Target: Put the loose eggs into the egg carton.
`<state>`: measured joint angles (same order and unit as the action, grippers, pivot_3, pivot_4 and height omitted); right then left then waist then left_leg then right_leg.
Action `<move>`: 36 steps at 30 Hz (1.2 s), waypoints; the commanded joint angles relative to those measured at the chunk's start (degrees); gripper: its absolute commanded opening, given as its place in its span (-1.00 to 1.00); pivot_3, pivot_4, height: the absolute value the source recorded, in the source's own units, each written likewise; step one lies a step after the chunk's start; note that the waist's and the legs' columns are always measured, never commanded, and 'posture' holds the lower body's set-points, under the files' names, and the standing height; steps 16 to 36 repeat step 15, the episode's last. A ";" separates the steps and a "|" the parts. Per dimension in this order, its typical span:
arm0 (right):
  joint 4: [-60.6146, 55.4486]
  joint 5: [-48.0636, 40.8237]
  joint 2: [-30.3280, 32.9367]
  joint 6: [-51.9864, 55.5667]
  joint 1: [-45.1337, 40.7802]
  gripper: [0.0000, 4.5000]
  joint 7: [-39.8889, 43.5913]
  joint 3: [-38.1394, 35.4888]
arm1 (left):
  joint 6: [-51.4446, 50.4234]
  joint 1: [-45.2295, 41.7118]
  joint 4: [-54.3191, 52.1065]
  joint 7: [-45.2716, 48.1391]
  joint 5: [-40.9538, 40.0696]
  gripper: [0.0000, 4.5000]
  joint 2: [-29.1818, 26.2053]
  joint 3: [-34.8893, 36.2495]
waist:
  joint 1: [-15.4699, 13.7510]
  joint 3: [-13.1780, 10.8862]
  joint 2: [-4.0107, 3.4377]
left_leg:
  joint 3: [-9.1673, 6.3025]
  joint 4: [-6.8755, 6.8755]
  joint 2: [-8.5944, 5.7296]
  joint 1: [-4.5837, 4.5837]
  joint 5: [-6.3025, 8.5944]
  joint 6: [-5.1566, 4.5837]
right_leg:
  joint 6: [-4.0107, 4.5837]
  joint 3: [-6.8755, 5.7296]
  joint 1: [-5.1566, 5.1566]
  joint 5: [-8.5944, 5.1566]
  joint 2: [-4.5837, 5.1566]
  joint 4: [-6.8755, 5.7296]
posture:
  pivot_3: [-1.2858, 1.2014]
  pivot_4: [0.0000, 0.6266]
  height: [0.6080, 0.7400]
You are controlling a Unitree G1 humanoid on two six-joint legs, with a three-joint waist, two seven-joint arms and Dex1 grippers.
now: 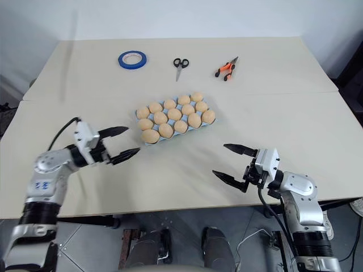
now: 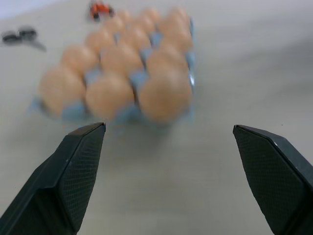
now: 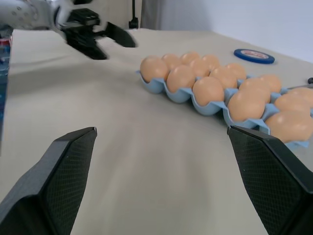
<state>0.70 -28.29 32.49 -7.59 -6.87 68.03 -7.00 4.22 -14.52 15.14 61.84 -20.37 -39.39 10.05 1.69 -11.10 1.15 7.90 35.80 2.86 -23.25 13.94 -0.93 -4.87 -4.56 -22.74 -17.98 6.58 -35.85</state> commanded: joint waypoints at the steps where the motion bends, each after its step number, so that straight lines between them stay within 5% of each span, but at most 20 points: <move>1: -0.32 -1.64 1.97 -0.29 0.12 1.00 1.07 -2.78 | 2.06 3.49 -0.43 2.44 -1.17 0.99 -3.16 3.79 | -0.03 0.00 0.00 | 0.00 0.00 0.00 -0.01 0.01 0.00 | 0.00 0.11 -0.01 0.00 0.03 0.02 | 0.03 -0.52 1.00; 15: 6.63 -0.35 0.92 -0.67 -6.15 1.00 2.63 -1.24 | -6.17 16.27 -18.23 -7.27 -3.68 0.99 -0.71 7.96 | -0.05 -0.01 -0.03 | 0.10 -0.68 0.02 -0.04 0.00 0.12 | 0.13 0.20 -0.24 0.01 0.12 0.36 | 0.03 -0.52 1.00; 36: 6.63 -0.35 0.92 -0.67 -6.15 1.00 2.63 -1.24 | -6.17 16.27 -18.23 -7.27 -3.68 0.99 -0.71 7.96 | -0.05 -0.01 -0.03 | 0.10 -0.68 0.02 -0.04 0.00 0.12 | 0.13 0.20 -0.24 0.01 0.12 0.36 | 0.03 -0.52 1.00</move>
